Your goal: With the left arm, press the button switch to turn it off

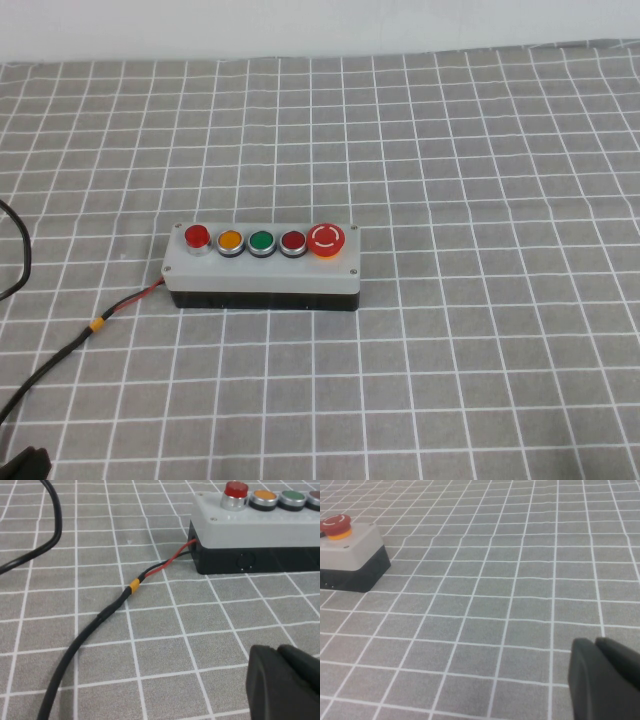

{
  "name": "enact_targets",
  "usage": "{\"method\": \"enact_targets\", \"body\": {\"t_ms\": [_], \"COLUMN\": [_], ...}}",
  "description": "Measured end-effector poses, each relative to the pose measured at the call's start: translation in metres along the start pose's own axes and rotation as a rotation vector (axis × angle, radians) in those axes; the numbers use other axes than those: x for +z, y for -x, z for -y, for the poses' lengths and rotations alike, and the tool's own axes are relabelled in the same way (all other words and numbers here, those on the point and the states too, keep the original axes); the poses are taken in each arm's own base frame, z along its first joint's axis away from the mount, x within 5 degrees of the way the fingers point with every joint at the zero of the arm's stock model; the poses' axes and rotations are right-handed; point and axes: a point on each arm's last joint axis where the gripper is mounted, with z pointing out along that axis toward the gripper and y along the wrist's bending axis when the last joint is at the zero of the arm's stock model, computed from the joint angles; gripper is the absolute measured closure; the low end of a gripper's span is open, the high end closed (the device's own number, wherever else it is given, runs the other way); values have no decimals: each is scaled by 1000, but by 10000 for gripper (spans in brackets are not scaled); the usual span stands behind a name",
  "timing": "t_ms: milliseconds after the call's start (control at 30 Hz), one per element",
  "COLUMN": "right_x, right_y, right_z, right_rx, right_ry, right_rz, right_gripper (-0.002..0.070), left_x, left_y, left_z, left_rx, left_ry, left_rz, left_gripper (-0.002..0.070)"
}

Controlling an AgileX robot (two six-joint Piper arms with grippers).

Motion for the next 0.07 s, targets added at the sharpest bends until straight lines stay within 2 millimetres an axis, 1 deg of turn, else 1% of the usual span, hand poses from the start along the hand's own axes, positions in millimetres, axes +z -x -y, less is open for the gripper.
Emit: {"method": "enact_targets", "body": {"t_ms": [67], "right_x": [0], "right_y": [0], "right_z": [0], "right_rx": [0], "right_ry": [0], "right_rz": [0], "right_gripper": [692], "left_x": [0], "left_y": [0], "left_z": [0], "left_rx": [2], "left_ry": [0], "left_rz": [0], "left_gripper": [678]}}
